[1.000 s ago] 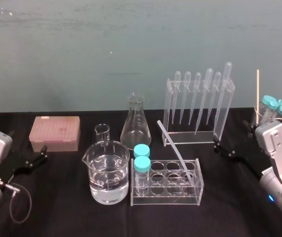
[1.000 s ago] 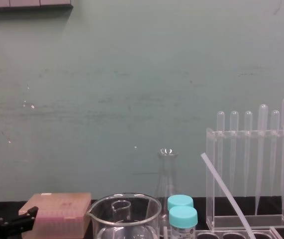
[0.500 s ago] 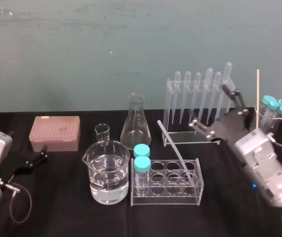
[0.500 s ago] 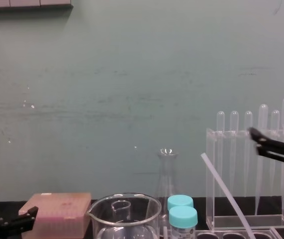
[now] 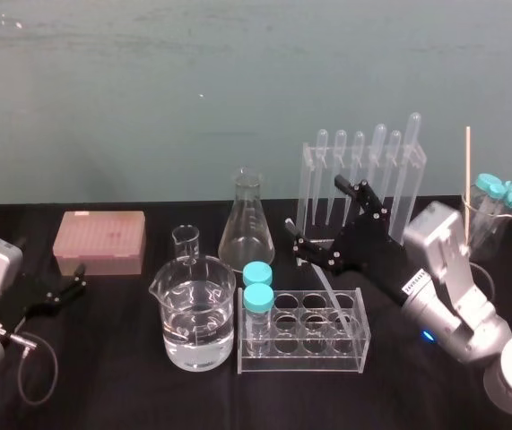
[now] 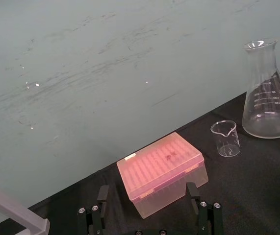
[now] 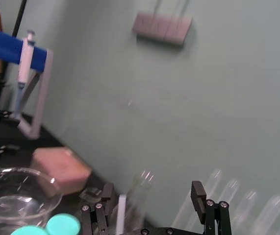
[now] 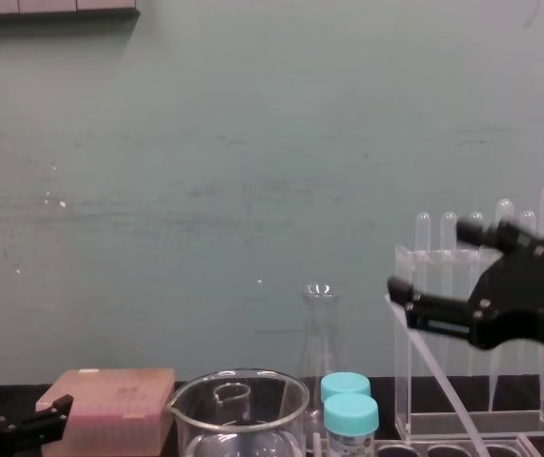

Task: Pick up the stirring rod with one hand, then place it down.

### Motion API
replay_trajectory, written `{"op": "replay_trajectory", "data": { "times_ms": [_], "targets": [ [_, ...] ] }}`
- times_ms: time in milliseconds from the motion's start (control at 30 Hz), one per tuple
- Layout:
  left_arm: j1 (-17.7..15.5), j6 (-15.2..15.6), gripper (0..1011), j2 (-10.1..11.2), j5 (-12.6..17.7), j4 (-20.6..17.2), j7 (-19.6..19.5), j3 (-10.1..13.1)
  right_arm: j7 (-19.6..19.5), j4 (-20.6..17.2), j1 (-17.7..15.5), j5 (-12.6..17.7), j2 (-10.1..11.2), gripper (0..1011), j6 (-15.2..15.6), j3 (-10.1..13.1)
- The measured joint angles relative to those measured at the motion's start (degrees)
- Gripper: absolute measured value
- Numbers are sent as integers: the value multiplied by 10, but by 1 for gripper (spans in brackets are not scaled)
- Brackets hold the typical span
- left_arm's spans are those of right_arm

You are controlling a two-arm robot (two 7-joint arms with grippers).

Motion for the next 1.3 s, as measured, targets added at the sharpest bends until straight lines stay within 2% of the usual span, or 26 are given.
{"op": "replay_trajectory", "data": {
  "times_ms": [67, 167, 367, 500, 733, 1167, 1300],
  "targets": [
    [0, 0, 1000, 0, 0, 0, 0, 0, 39, 12, 12, 44, -6, 1003, 41, 2],
    [0, 0, 1000, 0, 0, 0, 0, 0, 82, 27, 27, 86, -13, 1003, 88, 4],
    [0, 0, 1000, 0, 0, 0, 0, 0, 133, 43, 45, 116, -20, 1003, 146, 2],
    [0, 0, 1000, 0, 0, 0, 0, 0, 149, 47, 49, 118, -22, 1003, 169, 0],
    [0, 0, 1000, 0, 0, 0, 0, 0, 150, 47, 46, 113, -27, 1003, 186, 6],
    [0, 0, 1000, 0, 0, 0, 0, 0, 150, 47, 47, 113, -26, 1003, 185, 4],
    [0, 0, 1000, 0, 0, 0, 0, 0, 150, 47, 47, 113, -26, 939, 185, 4]
  ]
}}
